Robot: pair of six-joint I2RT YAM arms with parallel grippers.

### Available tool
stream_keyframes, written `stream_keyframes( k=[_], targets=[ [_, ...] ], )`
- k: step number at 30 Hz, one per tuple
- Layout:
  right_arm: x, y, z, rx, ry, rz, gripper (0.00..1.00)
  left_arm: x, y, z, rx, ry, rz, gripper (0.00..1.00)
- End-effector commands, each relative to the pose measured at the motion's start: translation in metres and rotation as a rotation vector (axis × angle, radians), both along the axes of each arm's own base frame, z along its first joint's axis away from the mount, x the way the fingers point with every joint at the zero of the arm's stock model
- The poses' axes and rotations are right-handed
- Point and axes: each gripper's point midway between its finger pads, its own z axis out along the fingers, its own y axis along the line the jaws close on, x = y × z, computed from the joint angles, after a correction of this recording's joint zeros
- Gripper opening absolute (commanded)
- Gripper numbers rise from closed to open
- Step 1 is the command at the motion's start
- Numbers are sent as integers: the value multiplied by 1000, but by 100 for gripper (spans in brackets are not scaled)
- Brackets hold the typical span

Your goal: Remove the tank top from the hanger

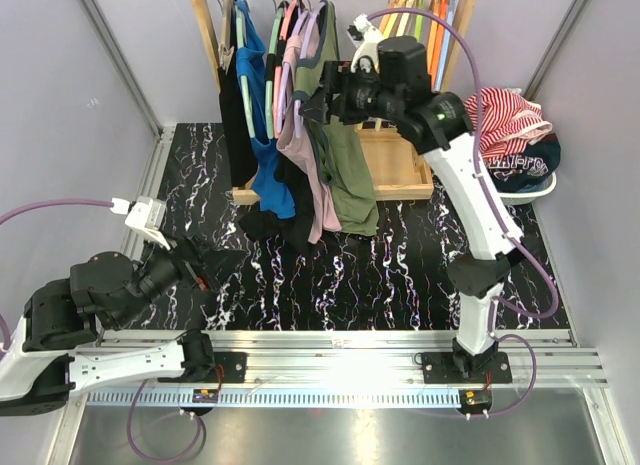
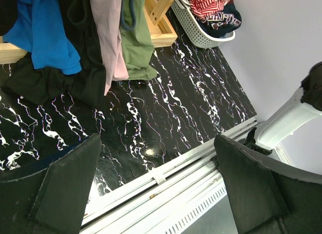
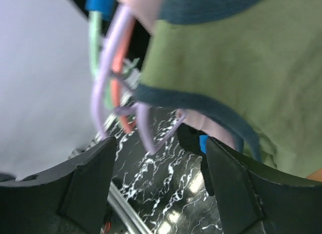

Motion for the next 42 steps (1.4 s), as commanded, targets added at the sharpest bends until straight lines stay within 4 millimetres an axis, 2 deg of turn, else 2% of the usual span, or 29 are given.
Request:
stream_keyframes(
  k=[1, 4, 10, 13, 14, 15, 17, 18, 19, 27, 30, 31, 33, 36, 38, 39, 42],
  targets=[
    [10, -13, 55, 90, -141, -183, 79, 1, 2, 22, -61, -35, 7, 99],
    [22, -6, 42, 50, -153, -261, 79, 1, 6, 23, -73, -38, 16, 99],
    [20, 18, 30, 35, -148, -214, 80, 1, 11, 22, -86, -42, 29, 99],
    [24, 18, 28, 34, -153, -230, 80, 1, 13, 20, -96, -39, 30, 99],
    [30, 14, 25, 21, -147, -271, 80, 1, 14, 19, -100, -39, 35, 99],
    [32, 9, 29, 25, -151, -304, 79, 0, 15, 19, -104, -39, 36, 99],
    [43, -1, 17, -11, -122, -389, 77, 0, 17, 18, -106, -38, 38, 99],
    [44, -5, 21, -8, -130, -410, 76, -1, 18, 18, -109, -37, 38, 99],
    [48, -7, 16, -23, -125, -431, 75, -1, 19, 18, -113, -38, 40, 99],
    [53, 8, -2, -51, -114, -381, 75, -2, 27, 16, -121, -35, 50, 99],
    [54, 4, -1, -54, -118, -403, 75, -3, 29, 16, -127, -34, 53, 99],
    [52, 0, 5, -49, -127, -414, 74, -3, 30, 16, -127, -34, 51, 99],
    [48, 4, 9, -40, -142, -376, 74, -4, 30, 15, -135, -34, 50, 99],
    [35, 13, 29, -1, -187, -293, 74, -4, 29, 13, -145, -34, 49, 99],
    [40, 16, 12, -48, -157, -297, 74, -4, 28, 12, -145, -32, 48, 99],
    [40, 15, 13, -46, -156, -307, 74, -4, 27, 12, -145, -33, 45, 99],
    [47, 15, -2, -67, -125, -340, 73, -5, 26, 12, -149, -29, 39, 99]
  ],
)
